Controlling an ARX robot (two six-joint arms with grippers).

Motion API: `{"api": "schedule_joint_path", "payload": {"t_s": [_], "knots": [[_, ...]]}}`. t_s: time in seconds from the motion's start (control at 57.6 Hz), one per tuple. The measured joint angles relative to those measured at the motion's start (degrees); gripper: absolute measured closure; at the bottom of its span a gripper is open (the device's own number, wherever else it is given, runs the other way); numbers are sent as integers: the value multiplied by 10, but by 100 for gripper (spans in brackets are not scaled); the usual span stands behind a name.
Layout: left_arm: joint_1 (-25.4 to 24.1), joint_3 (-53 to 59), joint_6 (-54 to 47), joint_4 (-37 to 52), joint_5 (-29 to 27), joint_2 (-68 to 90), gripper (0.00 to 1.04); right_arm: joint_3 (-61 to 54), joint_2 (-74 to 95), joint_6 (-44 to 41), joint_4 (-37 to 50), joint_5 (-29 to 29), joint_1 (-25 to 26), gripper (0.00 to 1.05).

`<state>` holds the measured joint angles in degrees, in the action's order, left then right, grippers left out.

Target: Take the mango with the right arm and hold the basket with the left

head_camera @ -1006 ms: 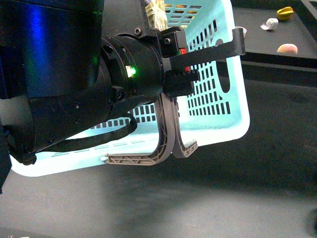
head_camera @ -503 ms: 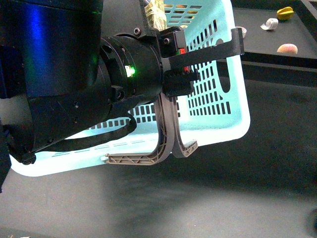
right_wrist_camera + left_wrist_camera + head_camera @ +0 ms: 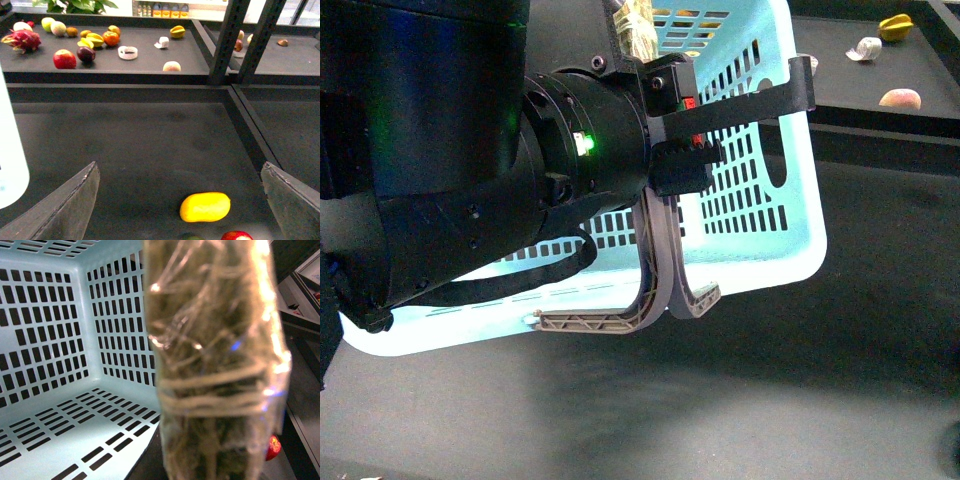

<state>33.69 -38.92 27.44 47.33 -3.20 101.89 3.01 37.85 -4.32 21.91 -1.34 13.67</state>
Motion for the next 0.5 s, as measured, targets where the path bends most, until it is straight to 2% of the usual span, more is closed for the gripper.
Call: {"api": "schedule_joint_path", "payload": {"t_s": [0.121, 0.226, 0.382, 0.503], "knots": [[0, 0, 0, 0, 0, 0, 100, 21, 221, -19, 177, 26, 53, 8], [-1, 0, 0, 0, 0, 0, 100, 49, 357, -38, 269, 35, 72, 8], [-1, 0, 0, 0, -2, 0, 100, 107, 534, -66, 331, 41, 94, 8], [-1, 0, 0, 0, 0, 0, 100, 179, 676, -113, 313, 56, 108, 8]]}}
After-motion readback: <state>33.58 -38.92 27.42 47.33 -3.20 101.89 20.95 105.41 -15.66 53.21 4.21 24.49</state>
